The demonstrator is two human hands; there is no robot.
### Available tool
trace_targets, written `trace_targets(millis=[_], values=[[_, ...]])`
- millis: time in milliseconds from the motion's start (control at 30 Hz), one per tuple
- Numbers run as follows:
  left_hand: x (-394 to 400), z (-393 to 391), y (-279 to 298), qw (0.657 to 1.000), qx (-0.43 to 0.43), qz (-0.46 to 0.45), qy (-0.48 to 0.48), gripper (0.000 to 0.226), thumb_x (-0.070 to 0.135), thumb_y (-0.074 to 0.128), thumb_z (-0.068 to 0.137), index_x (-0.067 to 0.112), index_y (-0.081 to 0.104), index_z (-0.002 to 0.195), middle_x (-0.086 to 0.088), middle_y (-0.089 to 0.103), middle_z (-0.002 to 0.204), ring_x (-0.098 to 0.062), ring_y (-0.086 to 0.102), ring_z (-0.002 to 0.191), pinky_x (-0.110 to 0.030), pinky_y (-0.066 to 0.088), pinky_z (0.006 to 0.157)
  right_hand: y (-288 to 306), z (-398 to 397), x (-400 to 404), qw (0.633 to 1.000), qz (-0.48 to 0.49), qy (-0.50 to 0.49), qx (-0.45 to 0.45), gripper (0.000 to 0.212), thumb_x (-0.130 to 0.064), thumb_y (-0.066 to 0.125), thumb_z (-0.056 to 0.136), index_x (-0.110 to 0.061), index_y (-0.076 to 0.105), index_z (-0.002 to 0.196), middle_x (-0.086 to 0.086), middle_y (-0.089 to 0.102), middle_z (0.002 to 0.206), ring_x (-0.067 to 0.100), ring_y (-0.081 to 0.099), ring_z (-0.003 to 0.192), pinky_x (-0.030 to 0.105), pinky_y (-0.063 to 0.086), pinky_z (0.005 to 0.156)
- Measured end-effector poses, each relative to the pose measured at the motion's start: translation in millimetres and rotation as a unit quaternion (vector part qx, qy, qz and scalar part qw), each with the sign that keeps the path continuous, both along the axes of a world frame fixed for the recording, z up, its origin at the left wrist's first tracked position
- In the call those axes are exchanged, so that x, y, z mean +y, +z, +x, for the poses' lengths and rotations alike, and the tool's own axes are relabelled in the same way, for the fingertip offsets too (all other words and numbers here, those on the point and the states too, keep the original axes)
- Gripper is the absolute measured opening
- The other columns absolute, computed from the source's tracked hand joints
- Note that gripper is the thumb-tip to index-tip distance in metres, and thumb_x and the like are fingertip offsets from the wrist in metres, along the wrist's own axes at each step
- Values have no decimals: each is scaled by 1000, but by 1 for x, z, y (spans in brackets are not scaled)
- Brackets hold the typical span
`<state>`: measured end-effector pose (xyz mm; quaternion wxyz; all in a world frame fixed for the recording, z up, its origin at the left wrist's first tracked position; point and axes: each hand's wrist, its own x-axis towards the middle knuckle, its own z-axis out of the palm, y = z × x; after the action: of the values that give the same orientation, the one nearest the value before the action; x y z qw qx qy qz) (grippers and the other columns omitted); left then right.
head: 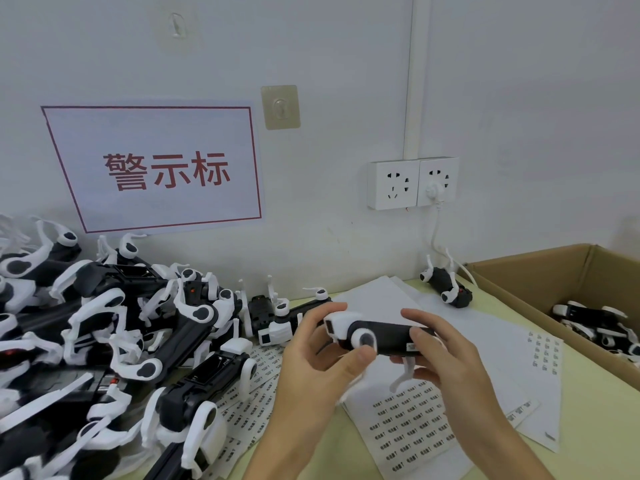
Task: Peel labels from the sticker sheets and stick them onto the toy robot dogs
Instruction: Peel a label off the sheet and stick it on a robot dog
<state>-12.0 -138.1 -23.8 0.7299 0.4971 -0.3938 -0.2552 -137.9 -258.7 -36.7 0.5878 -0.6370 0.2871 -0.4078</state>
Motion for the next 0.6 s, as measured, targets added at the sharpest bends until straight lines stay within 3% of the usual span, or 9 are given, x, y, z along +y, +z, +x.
trace_targets(millis=[133,233,433,533,600], values=[[-1,-2,4,998,-55,8,-13,49,37,81,71,38,66,118,-3,74,113,-22,71,105,-37,57,88,-2,3,-1,996,85,19,-37,29,-23,48,101,-11,74,97,18,74,91,41,71,73,46,55,66],[-2,-2,7,997,-75,6,1,41,33,80,74,41,68,113,-2,76,110,-21,72,104,-44,56,92,-3,5,-1,993,105,44,-43,37,-25,45,99,-7,76,88,23,71,87,41,68,68,44,53,60],[-2,-2,9,994,-106,4,19,39,23,71,82,44,69,114,4,75,112,-15,69,107,-30,56,89,-9,4,-5,993,91,30,-64,33,-23,45,102,-3,71,99,21,71,92,33,68,69,48,51,71],[-1,-4,9,998,-67,-9,13,33,30,62,88,38,69,119,8,72,118,-11,66,112,-22,53,87,-7,6,-2,996,72,13,-60,27,-24,45,103,-15,70,94,11,73,89,31,70,74,44,51,75],[-1,-6,10,997,-49,-3,51,38,42,61,84,40,66,122,20,69,120,2,62,114,-15,51,85,-4,9,1,996,69,1,-58,31,-26,45,104,-25,70,87,5,73,87,30,71,77,42,51,76]])
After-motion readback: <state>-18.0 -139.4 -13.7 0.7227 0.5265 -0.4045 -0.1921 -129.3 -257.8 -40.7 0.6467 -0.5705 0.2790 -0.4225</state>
